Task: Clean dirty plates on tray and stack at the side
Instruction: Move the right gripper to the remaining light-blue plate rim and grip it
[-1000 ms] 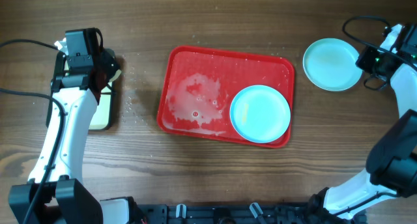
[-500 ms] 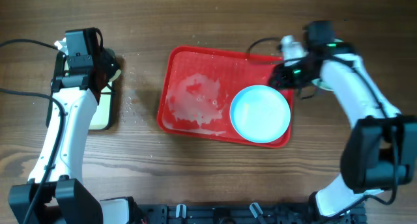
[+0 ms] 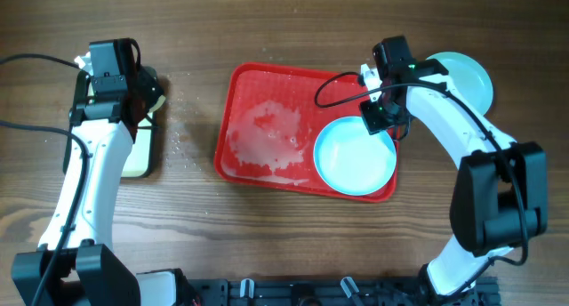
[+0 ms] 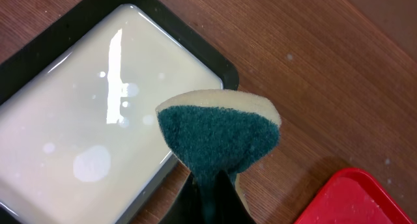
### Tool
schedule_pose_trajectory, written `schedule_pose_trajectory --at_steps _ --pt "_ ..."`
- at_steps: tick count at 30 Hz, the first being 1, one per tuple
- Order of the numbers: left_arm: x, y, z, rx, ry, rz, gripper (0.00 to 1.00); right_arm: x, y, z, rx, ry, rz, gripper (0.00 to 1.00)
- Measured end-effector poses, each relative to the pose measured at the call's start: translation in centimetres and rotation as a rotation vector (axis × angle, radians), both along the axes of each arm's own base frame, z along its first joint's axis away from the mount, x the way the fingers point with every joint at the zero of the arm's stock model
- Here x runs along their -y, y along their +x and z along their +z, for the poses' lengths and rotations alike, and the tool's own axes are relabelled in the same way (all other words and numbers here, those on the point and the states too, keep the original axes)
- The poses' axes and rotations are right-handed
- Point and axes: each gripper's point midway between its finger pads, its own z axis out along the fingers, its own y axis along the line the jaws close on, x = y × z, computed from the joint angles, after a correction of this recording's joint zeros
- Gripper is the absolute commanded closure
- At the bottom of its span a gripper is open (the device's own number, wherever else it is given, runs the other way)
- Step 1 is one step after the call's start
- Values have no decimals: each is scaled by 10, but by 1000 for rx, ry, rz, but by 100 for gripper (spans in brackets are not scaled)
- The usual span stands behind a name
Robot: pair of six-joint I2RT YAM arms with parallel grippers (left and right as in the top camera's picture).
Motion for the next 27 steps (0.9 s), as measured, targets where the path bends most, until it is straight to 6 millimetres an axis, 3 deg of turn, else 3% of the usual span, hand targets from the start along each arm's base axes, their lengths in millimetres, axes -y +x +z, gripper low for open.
schedule_pose_trajectory --at_steps 7,14,19,23,25,27 --pt "2 0 0 1 -8 -6 96 14 -14 -11 -85 -18 -20 55" --pt "2 0 0 0 -9 -7 96 15 -16 -19 -109 -23 -27 55" --pt "2 0 0 0 -9 -7 96 18 -33 -31 -160 -32 -46 55" --pt "2 0 0 0 -9 -7 96 17 -41 -38 -180 -23 -79 71" --pt "2 0 -1 1 -11 -9 96 1 -29 -38 -141 71 -84 80" --pt "3 1 -1 1 -12 -9 96 -13 -19 -37 -106 149 -86 79"
